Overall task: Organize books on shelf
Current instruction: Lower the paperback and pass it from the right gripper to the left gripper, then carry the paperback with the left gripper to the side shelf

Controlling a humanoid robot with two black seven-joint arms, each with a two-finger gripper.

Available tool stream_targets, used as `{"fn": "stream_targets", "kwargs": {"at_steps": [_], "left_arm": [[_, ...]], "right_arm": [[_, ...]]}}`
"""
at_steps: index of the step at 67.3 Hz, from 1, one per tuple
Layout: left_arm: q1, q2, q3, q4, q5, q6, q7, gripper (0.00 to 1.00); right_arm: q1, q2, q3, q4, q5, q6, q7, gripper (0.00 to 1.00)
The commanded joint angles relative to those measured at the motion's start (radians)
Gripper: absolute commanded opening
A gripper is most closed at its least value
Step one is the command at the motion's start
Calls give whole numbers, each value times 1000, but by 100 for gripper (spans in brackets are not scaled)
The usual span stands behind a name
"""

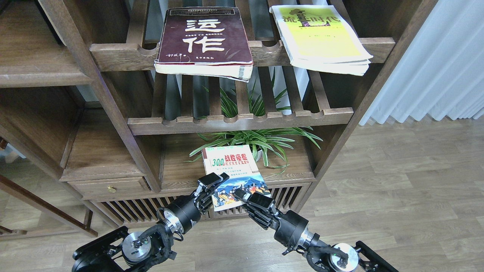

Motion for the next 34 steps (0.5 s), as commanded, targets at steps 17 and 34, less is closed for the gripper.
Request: {"fn": "stream_targets", "kwargs": {"at_steps": [17,34], "left_arm": [[9,277,44,-24,81,-1,44,0],[52,542,56,-153,144,-1,153,0]], "right_arm": [[8,0,3,-107,-1,-1,0,100],[28,0,1,-150,-1,-1,0,100]]}}
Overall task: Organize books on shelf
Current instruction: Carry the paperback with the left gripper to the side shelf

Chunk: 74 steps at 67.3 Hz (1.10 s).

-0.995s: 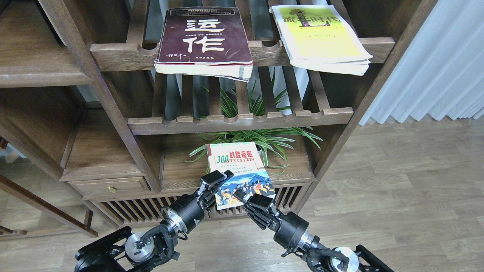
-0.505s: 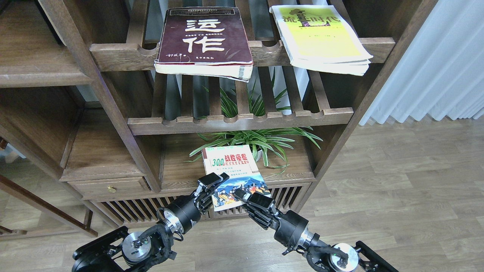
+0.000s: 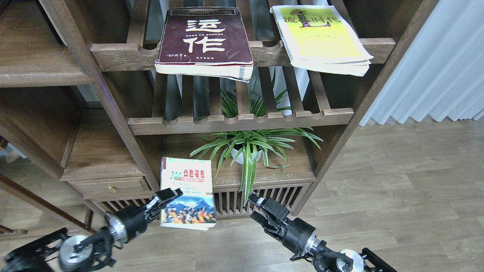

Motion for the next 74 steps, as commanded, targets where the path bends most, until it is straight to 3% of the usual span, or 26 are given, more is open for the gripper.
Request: {"fn": "stream_targets", "kwargs": {"at_steps": [1,27,39,54,74], "left_arm": [[14,118,2,-62,37,1,33,0],[27,586,-49,-306,47,1,57,1],[27,807,-167,-378,47,1,56,1],[24,962,-294,-398,45,1,54,1],[11,1060,-426,-395,45,1,54,1]], "right_arm": [[15,0,-2,-31,0,0,0,100],[68,0,-9,-102,0,0,0,100],[91,0,-12,-128,0,0,0,100],[93,0,-14,-134,0,0,0,100],[96,0,-12,-135,0,0,0,100]]}}
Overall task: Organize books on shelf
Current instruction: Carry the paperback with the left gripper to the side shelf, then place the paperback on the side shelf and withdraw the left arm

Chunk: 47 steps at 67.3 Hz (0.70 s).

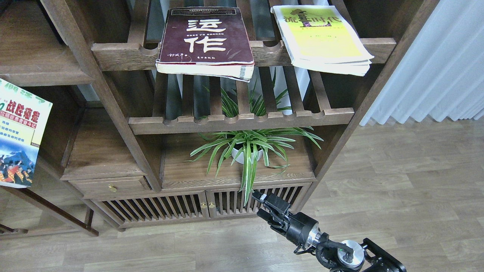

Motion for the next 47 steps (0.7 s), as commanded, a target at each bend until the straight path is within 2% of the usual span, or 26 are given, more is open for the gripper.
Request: {"fn": "stream_targets", "kwargs": {"at_steps": [1,14,47], "left_arm": [[-4,33,-99,4,-1,0,-2,1],[-18,48,-159,24,-10,0,-6,1],[-211,36,-110,113,-1,0,5,1]], "right_arm": [[2,0,2,0,0,0,0,100],[3,0,3,0,0,0,0,100],[2,0,3,0,0,0,0,100]]}}
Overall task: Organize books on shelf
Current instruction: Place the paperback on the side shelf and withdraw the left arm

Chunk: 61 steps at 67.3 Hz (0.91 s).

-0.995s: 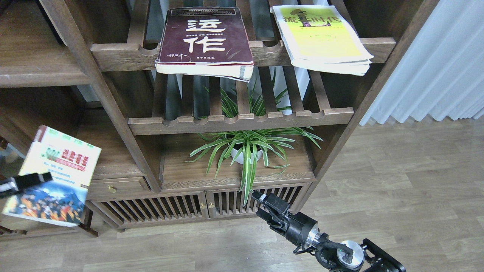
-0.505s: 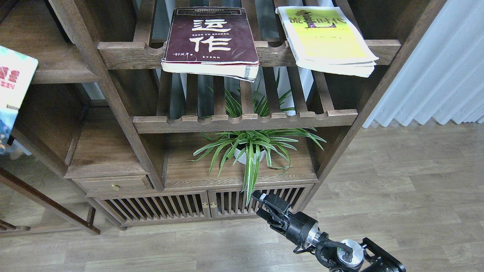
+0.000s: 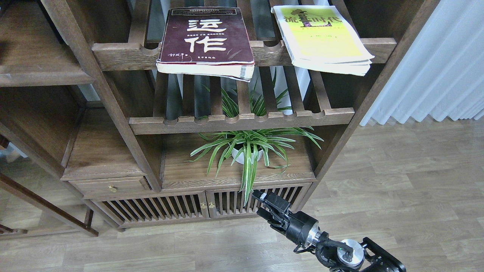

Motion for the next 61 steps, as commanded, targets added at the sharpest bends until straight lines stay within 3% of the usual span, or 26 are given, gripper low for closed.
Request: {"fn": "stream_targets", "kwargs": {"at_steps": [1,11,27,61], "left_arm": [[-47,-1,16,28,9,0,4,1],[-139,-69,39,118,12,0,41,1],[-277,-201,102,194,14,0,157,1],[-452,-379,133,321,14,0,164,1]], "right_arm": [[-1,0,0,0,0,0,0,100],[-3,0,0,0,0,0,0,100],[-11,0,0,1,0,0,0,100],[-27,0,2,1,0,0,0,100]]}}
